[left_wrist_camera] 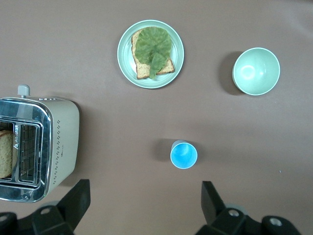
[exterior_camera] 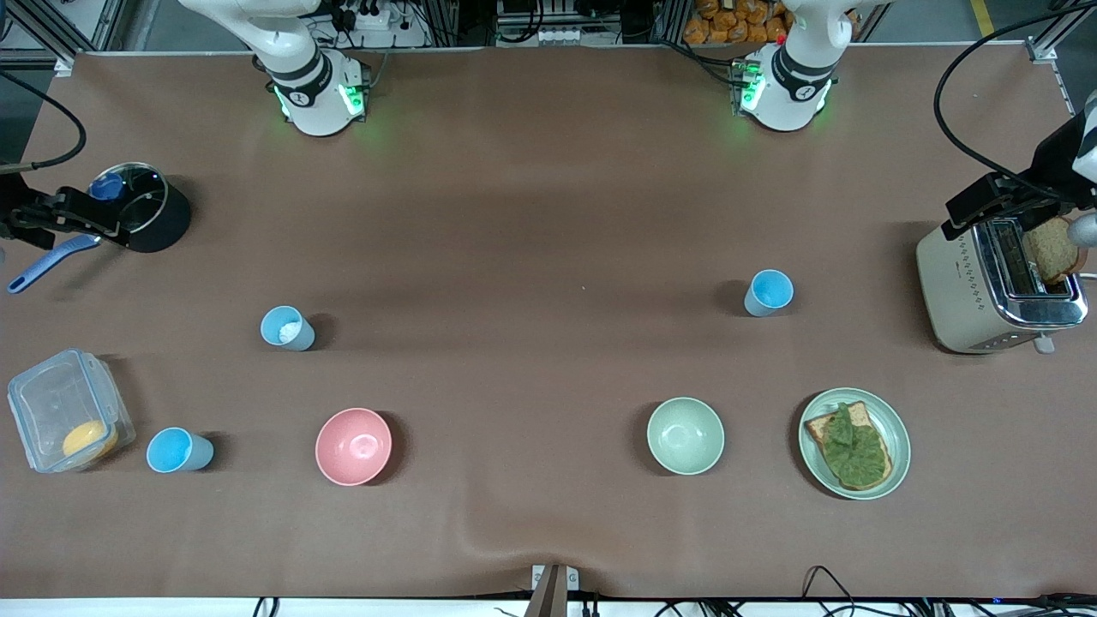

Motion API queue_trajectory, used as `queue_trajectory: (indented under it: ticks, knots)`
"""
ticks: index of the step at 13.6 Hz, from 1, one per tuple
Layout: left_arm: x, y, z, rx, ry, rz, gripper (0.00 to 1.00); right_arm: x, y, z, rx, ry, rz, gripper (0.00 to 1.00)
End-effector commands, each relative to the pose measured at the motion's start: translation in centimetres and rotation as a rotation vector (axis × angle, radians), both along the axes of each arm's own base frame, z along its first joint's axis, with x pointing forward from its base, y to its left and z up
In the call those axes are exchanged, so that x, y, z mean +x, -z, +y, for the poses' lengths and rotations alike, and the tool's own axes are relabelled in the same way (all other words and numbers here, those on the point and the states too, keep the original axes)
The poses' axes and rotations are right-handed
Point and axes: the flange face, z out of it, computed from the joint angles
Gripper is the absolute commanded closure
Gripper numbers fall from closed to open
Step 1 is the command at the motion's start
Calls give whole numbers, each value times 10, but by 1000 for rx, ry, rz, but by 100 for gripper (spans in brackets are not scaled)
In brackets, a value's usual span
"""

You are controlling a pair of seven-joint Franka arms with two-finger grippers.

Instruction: Stack blue cups with both arms

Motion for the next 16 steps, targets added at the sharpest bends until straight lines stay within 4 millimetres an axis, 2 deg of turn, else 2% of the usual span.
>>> queue_trajectory:
  ticks: [1, 5, 10, 13, 14, 15, 16]
  knots:
    - [2, -9, -5, 16, 12, -36, 0, 2, -5, -2, 9, 14, 1, 0]
    - [2, -9, -3, 15, 9, -37, 0, 3, -4, 5, 1, 1, 2, 0]
    - [3, -8, -3, 16, 10, -37, 0, 1, -4, -5, 12, 20, 4, 0]
    - [3, -8, -3, 16, 8, -37, 0, 0, 9, -6, 18, 24, 48, 0]
    - [3, -8, -4, 16, 10, -37, 0, 10, 31, 8, 27, -12, 78, 0]
    - [3, -8, -4, 16, 10, -37, 0, 17, 49, 37, 39, -54, 85, 0]
    - [3, -8, -3, 16, 9, -37, 0, 25, 80, 64, 36, -83, 67, 0]
